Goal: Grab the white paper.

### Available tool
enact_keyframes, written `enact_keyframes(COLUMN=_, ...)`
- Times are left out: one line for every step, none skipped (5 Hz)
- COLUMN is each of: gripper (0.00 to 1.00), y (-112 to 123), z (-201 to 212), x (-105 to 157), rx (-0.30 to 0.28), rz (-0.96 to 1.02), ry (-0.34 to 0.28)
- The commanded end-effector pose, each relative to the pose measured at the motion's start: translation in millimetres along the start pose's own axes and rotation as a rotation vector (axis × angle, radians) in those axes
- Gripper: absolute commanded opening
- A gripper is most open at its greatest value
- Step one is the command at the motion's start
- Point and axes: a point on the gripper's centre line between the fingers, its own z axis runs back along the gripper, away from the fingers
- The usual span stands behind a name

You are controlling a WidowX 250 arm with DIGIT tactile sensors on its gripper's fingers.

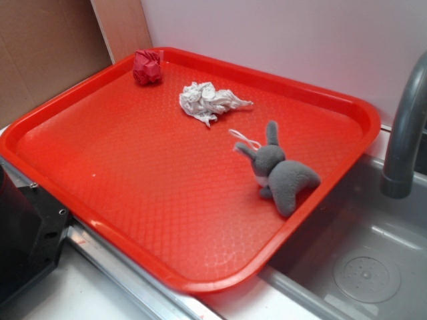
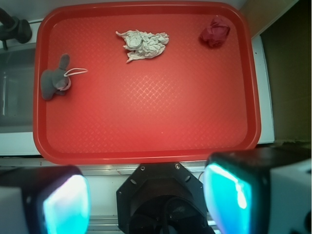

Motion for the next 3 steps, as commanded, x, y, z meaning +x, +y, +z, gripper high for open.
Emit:
enact_keyframes(gripper=1.00, y=0, z=0, x=0, rx=0.000, rz=0.000, ry=0.000)
enact_keyframes(gripper=1.00, y=42, z=-54, x=46, rx=0.048, rz=-0.055, ry=0.038)
enact_keyframes(gripper=1.00, y=56, z=-105, x=99, rx=0.074, rz=-0.204, ry=-0.024)
